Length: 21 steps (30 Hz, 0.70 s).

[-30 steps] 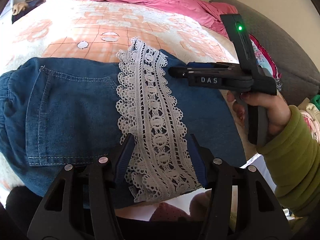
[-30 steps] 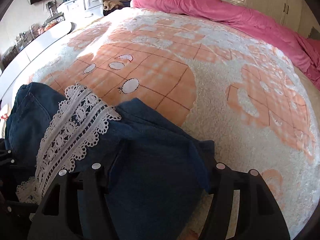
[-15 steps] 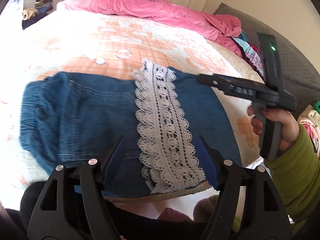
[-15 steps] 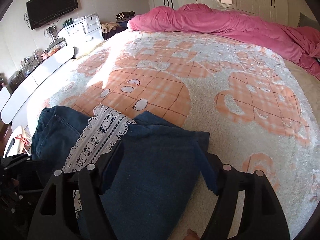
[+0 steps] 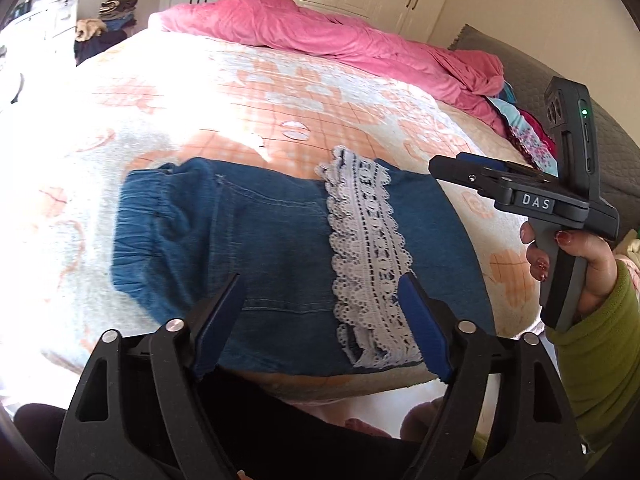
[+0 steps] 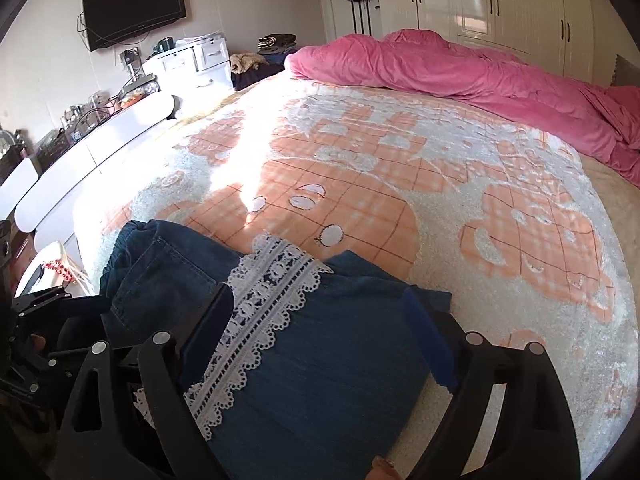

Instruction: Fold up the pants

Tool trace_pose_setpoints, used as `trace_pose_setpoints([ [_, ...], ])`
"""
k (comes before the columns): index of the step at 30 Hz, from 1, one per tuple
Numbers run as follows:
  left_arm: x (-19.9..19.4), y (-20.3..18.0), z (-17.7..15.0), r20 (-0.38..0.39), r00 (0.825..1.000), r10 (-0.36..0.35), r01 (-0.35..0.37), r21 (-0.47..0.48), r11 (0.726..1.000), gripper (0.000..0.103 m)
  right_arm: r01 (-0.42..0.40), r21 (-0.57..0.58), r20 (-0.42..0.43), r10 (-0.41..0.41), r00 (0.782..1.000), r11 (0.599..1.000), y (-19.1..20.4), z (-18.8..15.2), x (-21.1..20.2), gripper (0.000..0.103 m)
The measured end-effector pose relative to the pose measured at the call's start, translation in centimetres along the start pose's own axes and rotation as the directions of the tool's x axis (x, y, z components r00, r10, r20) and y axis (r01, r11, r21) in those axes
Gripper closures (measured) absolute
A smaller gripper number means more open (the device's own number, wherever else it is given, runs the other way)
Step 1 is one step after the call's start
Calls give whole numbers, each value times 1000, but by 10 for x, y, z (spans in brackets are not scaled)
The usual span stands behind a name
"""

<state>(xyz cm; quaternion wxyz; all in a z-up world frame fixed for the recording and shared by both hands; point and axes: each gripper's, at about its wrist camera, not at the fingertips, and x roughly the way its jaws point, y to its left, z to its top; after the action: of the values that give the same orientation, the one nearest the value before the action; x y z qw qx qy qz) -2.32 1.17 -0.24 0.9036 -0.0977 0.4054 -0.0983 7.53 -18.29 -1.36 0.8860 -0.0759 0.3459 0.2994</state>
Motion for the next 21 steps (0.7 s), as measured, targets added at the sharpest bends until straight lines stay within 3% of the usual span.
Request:
trace_pose_setpoints([
  [10,-13,36,-4,4,998,57,-56,-70,996,16,-73,-102,-27,70,997,992,45,25,20,14],
  [21,-22,97,-9,-33,993,117,-121,-212,970,15,-187,-271,-103,165,981,944,110,46,55,14],
])
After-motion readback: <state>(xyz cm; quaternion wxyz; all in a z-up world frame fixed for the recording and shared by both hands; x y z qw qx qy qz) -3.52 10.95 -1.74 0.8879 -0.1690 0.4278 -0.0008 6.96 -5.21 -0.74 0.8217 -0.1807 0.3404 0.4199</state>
